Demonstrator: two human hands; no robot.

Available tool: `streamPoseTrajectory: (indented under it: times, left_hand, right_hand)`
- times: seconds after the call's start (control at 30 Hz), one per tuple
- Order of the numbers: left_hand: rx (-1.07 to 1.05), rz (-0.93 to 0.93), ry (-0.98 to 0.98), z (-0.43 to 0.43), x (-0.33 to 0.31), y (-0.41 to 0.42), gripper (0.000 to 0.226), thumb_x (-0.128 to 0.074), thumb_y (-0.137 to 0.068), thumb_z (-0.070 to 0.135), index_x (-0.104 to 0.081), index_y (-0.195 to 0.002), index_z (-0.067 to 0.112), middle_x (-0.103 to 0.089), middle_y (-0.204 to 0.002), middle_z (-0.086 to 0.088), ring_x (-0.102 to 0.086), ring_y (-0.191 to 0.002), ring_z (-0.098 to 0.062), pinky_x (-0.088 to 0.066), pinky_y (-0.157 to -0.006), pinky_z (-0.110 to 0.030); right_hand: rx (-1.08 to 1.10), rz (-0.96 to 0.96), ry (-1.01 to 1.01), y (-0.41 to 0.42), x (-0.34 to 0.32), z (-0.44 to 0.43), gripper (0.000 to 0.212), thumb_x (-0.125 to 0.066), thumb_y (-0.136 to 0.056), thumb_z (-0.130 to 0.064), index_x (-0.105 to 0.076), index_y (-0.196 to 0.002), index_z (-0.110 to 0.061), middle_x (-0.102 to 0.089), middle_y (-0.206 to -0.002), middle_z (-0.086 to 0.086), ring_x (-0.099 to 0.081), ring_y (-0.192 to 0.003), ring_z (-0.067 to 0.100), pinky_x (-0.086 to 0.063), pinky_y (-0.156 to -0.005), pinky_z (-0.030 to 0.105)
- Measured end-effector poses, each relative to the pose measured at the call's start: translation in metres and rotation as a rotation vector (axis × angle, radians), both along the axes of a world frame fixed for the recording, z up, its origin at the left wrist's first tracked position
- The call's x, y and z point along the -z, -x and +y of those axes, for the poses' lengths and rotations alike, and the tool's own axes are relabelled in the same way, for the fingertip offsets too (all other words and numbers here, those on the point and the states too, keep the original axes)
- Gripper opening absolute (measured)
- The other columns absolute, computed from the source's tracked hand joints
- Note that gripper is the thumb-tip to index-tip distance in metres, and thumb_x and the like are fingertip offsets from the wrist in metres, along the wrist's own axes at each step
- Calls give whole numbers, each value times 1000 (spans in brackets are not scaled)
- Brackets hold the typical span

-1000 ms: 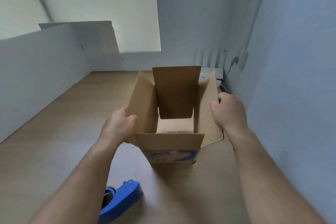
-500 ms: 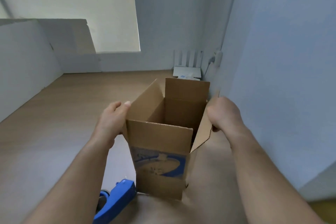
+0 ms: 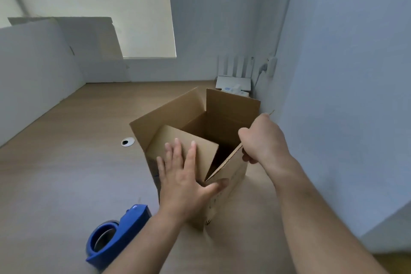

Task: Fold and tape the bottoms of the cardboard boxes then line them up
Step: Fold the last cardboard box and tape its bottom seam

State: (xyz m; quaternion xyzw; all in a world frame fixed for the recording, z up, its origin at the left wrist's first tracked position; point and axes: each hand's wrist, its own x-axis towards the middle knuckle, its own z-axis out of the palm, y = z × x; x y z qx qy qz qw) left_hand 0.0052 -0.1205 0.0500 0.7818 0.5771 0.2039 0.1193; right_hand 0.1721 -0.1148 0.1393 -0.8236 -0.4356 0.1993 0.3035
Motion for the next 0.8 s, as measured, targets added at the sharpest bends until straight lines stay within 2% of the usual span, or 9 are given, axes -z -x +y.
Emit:
streamPoseTrajectory:
  times: [0.13,0.23,0.3,0.37,0.43,0.5,0.6,0.7,0.8]
  left_hand:
    - [176,-108,46,13,-11,-1,61,-35,-77,64,-43,-135,45,-22,-155,12,6,-142,2,19,-115,-39]
    - [207,-501,266,19,-15,15,31,-60,-78,51,-54,-107,61,-32,-132,34,-7,-134,9,8,-119,-45]
    - [249,-601,398,25,-16,32,40,-71,-61,55,-58,-96,70,-41,-127,28,-20,-143,-18,-13,-117,-54]
    - [283,-593,485,28,-15,45,51,-71,-53,50,-55,-95,73,-42,-132,22,-23,-143,-29,-17,-116,-55]
    - [273,-610,546,30,-15,58,62,-72,-50,44,-54,-103,71,-41,-143,13,-17,-145,-29,-19,-115,-56]
    - [221,-633,537,30,-15,68,71,-72,-47,40,-53,-113,59,-46,-144,3,-18,-145,-29,-23,-114,-56]
    - [195,-713,535,27,-20,74,79,-68,-41,37,-57,-119,32,-61,-122,2,-54,-119,-21,-48,-94,-35]
    - [267,-701,552,20,-29,68,68,-61,-37,36,-59,-98,7,-67,-73,13,-61,-72,-6,-49,-59,-15]
    - [303,-734,560,21,-30,73,69,-59,-39,33,-64,-104,8,-71,-87,8,-65,-81,-3,-48,-60,-14]
  right_hand:
    - [-87,-224,3,-16,-11,-11,20,-45,-90,-30,-51,-83,-12,-62,-78,4,-59,-67,24,-42,-56,27]
    - [63,-195,-283,-49,-14,-13,31,-46,-92,-47,-57,-93,-18,-58,-89,0,-52,-85,23,-39,-70,31]
    - [-65,-19,-396,-69,-8,-14,43,-47,-92,-53,-61,-114,-19,-61,-110,-2,-55,-104,18,-42,-83,32]
    - [-342,216,-317,-78,-1,-19,63,-53,-84,-61,-50,-135,-24,-51,-131,-8,-45,-123,10,-36,-97,28]
    - [-570,362,-171,-81,8,-25,84,-59,-65,-69,-42,-140,-34,-44,-136,-17,-40,-126,3,-34,-103,27]
    - [-659,448,-128,-82,18,-26,78,-65,-55,-64,-46,-128,-45,-52,-129,-26,-48,-123,-1,-40,-100,23]
    - [-653,466,-190,-72,27,-24,70,-70,-54,-58,-46,-119,-54,-56,-127,-23,-52,-122,5,-44,-97,24]
    - [-621,367,-304,-61,35,-23,69,-72,-61,-53,-39,-121,-63,-43,-138,-20,-43,-126,6,-38,-107,36]
    - [-570,336,-326,-58,35,-25,72,-72,-60,-57,-42,-125,-56,-46,-135,-18,-45,-127,12,-42,-106,40]
